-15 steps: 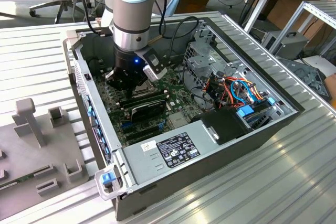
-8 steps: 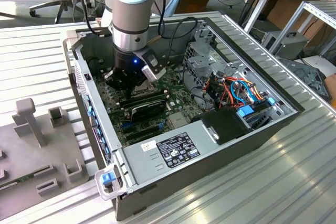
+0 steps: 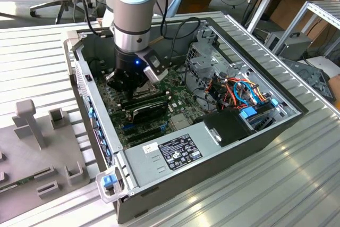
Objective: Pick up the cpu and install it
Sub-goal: 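Install the second cpu locking lever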
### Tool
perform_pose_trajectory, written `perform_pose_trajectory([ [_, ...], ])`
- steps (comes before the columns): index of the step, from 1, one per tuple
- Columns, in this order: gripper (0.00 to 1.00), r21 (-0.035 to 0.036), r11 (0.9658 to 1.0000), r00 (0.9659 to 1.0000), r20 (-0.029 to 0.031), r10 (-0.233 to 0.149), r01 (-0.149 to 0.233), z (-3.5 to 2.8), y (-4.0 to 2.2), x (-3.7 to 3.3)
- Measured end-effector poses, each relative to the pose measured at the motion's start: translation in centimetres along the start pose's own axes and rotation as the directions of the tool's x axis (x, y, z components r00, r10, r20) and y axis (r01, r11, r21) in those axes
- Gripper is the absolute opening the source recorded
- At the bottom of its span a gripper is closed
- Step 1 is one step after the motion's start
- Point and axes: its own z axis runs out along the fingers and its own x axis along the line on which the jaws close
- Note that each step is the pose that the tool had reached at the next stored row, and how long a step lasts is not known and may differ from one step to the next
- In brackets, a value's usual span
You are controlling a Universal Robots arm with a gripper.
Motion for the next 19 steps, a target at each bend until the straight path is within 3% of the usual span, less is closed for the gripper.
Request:
perform_pose_trajectory([
  [2, 0.11, 0.0004, 1.0000, 1.0000, -0.0005, 0.000, 0.000, -0.80, -0.04, 0.00],
  [7, 0.11, 0.0004, 1.0000, 1.0000, -0.0005, 0.000, 0.000, -2.10, -0.08, -0.02],
  [11, 0.11, 0.0006, 1.0000, 1.0000, -0.0005, 0.000, 0.000, -4.06, -0.15, -0.05],
  [15, 0.11, 0.0005, 1.0000, 1.0000, -0.0005, 0.000, 0.000, -4.10, -0.15, -0.06],
  [19, 0.11, 0.0007, 1.0000, 1.0000, -0.0006, 0.000, 0.000, -4.08, -0.16, -1.15],
])
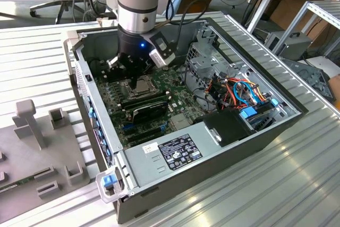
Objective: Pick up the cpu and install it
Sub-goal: 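Install the second cpu locking lever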
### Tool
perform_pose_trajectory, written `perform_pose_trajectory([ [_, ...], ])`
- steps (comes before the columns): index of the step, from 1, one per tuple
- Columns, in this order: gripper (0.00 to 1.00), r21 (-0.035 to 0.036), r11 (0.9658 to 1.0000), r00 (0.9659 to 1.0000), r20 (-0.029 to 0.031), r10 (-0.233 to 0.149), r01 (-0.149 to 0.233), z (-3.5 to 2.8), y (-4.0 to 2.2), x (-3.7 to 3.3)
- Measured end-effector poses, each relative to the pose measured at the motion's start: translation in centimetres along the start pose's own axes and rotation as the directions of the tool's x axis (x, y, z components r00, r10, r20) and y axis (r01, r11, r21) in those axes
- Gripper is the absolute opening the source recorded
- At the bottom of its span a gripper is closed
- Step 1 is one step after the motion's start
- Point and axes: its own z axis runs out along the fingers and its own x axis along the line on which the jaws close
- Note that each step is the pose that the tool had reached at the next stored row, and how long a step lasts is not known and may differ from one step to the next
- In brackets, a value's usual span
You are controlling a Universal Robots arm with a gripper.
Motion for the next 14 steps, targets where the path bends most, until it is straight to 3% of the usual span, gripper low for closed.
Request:
perform_pose_trajectory([
  [10, 0.11, 0.0000, 1.0000, 1.0000, -0.0025, 0.000, 0.000, 0.05, -0.04, -3.30],
  [14, 0.11, 0.0001, 1.0000, 1.0000, -0.0046, 0.000, 0.000, -0.09, 0.06, -3.74],
])
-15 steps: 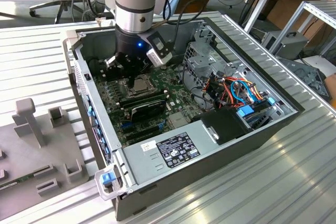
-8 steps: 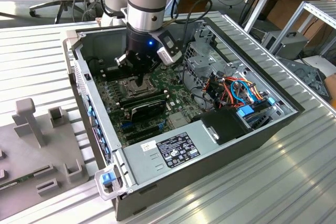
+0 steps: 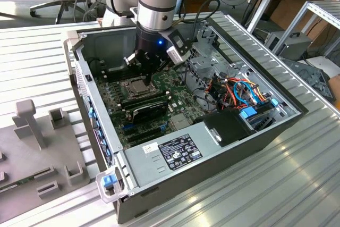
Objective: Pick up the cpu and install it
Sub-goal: 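Install the second cpu locking lever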
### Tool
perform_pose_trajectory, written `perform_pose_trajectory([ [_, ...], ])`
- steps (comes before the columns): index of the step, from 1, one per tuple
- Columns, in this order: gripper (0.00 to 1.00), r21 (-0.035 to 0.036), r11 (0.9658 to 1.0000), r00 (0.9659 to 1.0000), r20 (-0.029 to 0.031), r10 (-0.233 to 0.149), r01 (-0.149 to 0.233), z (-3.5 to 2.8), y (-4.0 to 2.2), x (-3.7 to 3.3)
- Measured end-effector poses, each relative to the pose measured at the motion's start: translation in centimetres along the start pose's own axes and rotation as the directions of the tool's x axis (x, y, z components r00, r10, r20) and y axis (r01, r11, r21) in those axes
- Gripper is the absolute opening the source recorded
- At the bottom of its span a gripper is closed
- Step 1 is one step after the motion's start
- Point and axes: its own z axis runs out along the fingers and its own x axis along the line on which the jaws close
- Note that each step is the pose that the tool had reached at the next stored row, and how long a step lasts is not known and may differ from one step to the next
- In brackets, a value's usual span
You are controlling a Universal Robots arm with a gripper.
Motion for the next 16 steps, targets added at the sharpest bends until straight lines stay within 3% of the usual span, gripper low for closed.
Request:
perform_pose_trajectory([
  [3, 0.11, -0.0001, 1.0000, 1.0000, -0.0003, 0.000, 0.000, -0.79, 0.24, -0.02],
  [6, 0.11, -0.0002, 1.0000, 1.0000, -0.0002, 0.000, 0.000, -2.32, 0.46, -0.04],
  [8, 0.11, -0.0002, 1.0000, 1.0000, -0.0003, 0.000, 0.000, -2.78, 0.65, -0.04],
  [11, 0.11, -0.0001, 1.0000, 1.0000, -0.0003, 0.000, 0.000, -3.99, 0.90, -0.06],
  [13, 0.11, -0.0001, 1.0000, 1.0000, -0.0003, 0.000, 0.000, -4.46, 1.00, -0.07],
  [16, 0.11, 0.0001, 1.0000, 1.0000, -0.0002, 0.000, 0.000, -4.59, 1.10, -0.08],
])
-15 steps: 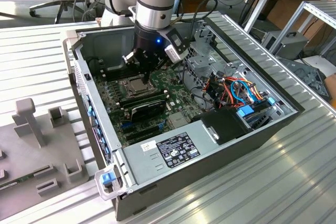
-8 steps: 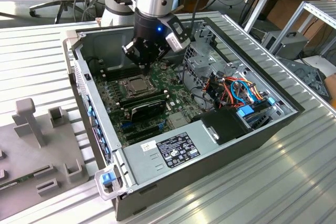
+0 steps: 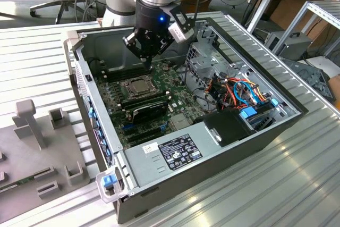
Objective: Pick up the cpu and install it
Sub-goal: 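Install the second cpu locking lever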
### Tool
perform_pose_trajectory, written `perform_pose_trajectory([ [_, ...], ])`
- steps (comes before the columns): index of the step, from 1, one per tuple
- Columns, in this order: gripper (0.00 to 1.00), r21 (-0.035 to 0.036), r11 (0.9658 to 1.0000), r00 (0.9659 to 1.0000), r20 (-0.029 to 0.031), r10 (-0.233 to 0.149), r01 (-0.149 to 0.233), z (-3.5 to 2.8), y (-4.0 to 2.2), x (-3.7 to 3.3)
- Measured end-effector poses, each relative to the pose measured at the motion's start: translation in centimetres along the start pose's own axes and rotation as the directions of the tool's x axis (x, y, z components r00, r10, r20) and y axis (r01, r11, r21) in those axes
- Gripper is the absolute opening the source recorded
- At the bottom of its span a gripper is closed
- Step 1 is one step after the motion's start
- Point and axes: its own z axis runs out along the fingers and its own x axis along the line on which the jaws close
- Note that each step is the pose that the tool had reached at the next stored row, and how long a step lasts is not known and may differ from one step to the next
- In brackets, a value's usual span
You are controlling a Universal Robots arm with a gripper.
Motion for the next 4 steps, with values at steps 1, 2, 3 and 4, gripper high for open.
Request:
perform_pose_trajectory([
  [1, 0.11, 0.0000, 1.0000, 1.0000, 0.0000, 0.000, 0.000, 0.00, 0.01, 0.01],
  [2, 0.11, 0.0000, 1.0000, 1.0000, 0.0000, 0.000, 0.000, 0.00, 0.02, 0.01],
  [3, 0.11, 0.0000, 1.0000, 1.0000, 0.0000, 0.000, 0.000, 0.00, 0.02, 0.01],
  [4, 0.11, 0.0000, 1.0000, 1.0000, -0.0001, 0.000, 0.000, 0.00, 0.02, 0.01],
])
